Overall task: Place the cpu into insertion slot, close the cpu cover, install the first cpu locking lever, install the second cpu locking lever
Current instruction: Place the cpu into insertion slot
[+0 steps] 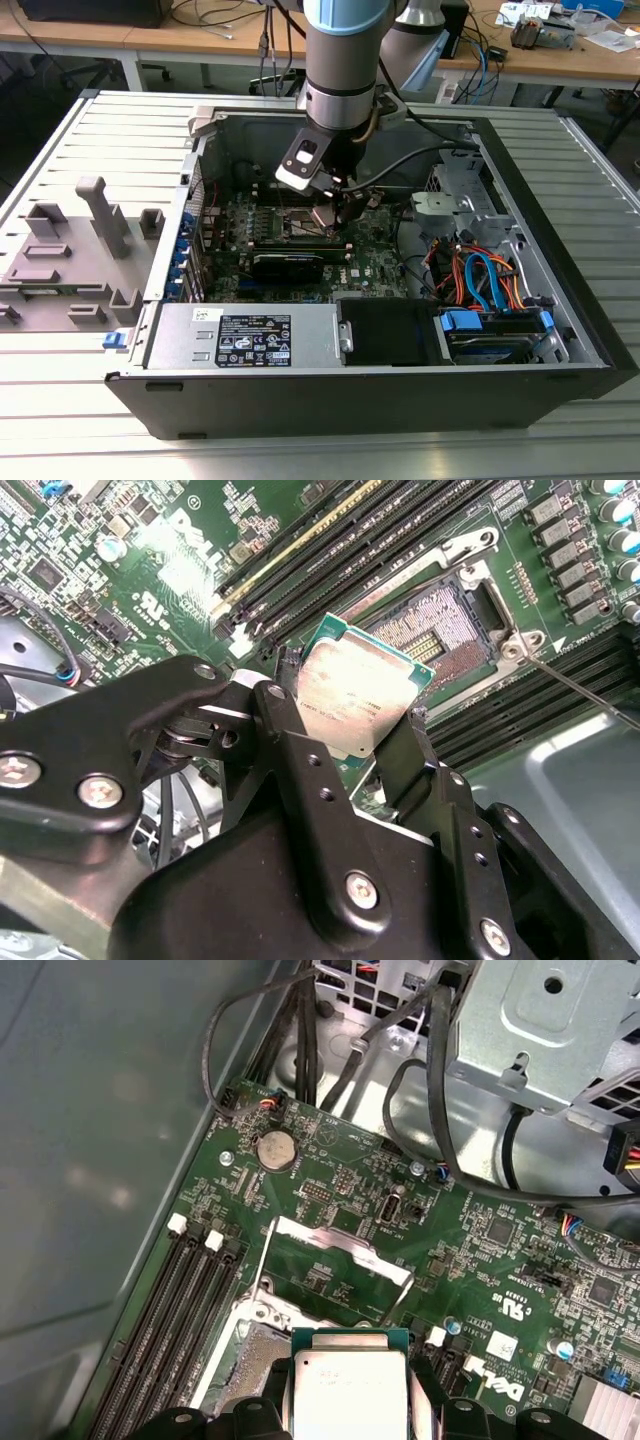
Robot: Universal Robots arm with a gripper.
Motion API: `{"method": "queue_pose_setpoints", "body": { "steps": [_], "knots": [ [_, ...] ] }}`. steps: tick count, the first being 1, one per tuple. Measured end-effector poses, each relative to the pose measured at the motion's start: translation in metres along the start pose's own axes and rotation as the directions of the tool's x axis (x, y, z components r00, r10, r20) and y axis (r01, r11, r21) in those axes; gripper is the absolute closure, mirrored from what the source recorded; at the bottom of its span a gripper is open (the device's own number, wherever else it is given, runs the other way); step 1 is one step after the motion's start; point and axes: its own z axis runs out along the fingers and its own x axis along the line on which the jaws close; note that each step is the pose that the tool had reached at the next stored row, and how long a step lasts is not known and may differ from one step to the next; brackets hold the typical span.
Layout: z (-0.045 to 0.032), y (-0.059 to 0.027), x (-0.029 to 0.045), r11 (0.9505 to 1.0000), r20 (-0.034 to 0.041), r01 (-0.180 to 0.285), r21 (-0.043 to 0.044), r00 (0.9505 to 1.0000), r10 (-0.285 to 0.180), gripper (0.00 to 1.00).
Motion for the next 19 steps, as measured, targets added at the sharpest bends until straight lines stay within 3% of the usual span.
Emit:
{"method": "queue_pose_setpoints", "body": {
  "steps": [19],
  "knots": [
    [0.0001, 0.0000, 0.0000, 0.9989, 0.0027, -0.047, -0.0008, 0.9989, 0.047, 0.45]
  ]
}}
